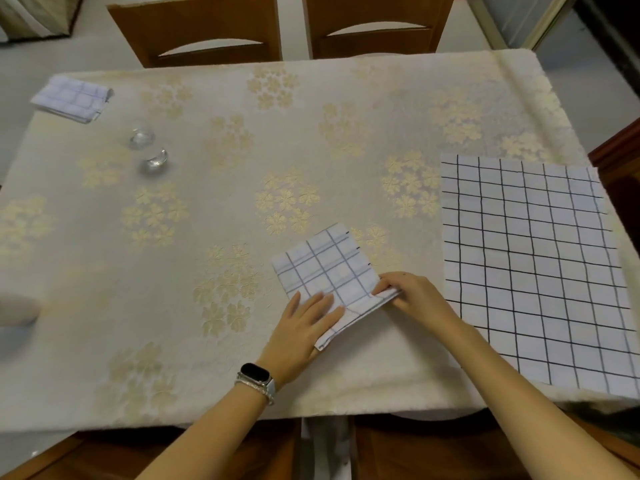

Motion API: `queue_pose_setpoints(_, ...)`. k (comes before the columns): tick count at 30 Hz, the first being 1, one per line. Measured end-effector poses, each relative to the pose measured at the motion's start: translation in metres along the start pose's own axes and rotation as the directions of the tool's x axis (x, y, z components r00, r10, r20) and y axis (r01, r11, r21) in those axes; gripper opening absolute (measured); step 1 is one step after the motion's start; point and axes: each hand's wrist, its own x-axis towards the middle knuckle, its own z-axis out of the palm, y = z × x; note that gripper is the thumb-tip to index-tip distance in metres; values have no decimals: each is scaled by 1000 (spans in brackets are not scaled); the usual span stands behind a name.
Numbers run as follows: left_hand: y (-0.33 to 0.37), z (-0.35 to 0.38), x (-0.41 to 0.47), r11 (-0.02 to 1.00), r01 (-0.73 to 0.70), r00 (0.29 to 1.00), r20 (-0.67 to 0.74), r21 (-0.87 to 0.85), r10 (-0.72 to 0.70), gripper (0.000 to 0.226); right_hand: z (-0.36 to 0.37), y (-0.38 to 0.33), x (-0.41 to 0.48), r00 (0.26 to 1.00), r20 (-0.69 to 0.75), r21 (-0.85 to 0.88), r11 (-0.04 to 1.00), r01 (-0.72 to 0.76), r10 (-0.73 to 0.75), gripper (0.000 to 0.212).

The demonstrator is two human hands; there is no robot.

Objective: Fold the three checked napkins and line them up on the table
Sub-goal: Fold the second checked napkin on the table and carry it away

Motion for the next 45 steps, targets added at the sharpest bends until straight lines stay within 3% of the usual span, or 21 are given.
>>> queue_pose_setpoints(4,-5,-3,-16,983,63,981,-171,-174,-93,36,0,-7,-10,995,-13,-10,995,98,-99,15)
queue_pose_setpoints(8,0,-16,-24,877,209,936,-171,-433,-308,33,4,-8,-15,1000,-18,33,999,15,-14,11)
queue_pose_setpoints(14,-3,-25,-6,633,446,744,-131,-633,-655,24,11,-14,17,988,-144,-57,996,-68,59,10)
queue_pose_setpoints(20,-10,-32,26,500,631,568,-85,-593,-818,30,18,-22,57,971,-159,-132,971,-201,180,27)
queue_pose_setpoints(27,-18,-30,38,413,762,464,-24,-498,-885,30,26,-21,72,930,-199,-152,928,-341,310,33)
queue_pose_setpoints(33,-17,-35,44,349,816,379,-28,-461,-925,22,30,-24,77,915,-229,-177,910,-375,332,32)
queue_pose_setpoints(35,-12,-36,45,377,820,390,-63,-430,-919,23,29,-24,77,916,-227,-189,907,-375,331,32)
queue_pose_setpoints(37,-7,-33,46,493,784,462,-177,-377,-869,34,29,-24,78,916,-226,-191,906,-376,332,31)
queue_pose_setpoints(40,-7,-20,46,835,548,757,-400,-41,-517,44,30,-24,78,915,-235,-184,909,-374,328,31)
queue_pose_setpoints(42,-13,-7,46,917,361,905,-303,169,-300,52,30,-23,78,915,-239,-183,911,-370,324,31)
queue_pose_setpoints(45,-22,7,42,904,371,927,-142,211,-347,56,29,-23,77,915,-230,-187,908,-376,332,30)
